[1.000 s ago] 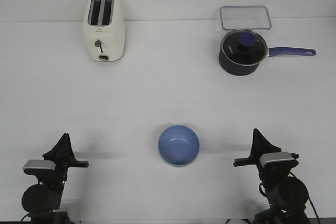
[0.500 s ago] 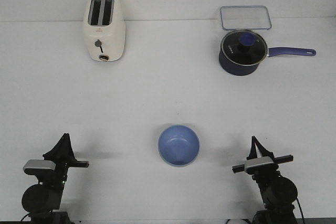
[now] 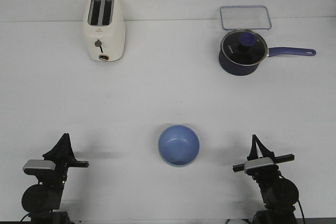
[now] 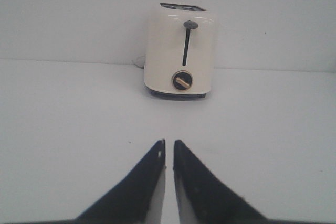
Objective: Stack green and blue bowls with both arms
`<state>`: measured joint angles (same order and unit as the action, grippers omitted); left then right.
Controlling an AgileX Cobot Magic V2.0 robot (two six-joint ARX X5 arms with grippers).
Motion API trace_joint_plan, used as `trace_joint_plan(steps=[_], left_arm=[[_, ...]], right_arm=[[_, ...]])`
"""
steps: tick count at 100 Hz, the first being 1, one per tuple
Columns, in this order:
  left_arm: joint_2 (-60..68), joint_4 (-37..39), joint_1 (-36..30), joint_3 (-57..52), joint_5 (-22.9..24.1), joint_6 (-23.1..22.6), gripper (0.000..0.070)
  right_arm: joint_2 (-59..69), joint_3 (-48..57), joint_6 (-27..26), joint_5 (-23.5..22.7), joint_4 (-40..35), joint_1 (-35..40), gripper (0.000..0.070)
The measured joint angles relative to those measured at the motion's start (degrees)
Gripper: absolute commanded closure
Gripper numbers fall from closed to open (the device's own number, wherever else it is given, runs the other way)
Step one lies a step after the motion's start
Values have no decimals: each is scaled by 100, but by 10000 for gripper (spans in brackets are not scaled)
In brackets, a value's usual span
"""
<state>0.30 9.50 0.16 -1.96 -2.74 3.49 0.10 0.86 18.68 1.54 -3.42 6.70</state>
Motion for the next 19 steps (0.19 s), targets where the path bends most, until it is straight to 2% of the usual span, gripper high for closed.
trace_joint_plan(steps=[19], left_arm=[[0,0,0,0,-2,0,685]], right_arm=[[0,0,0,0,0,0,700]])
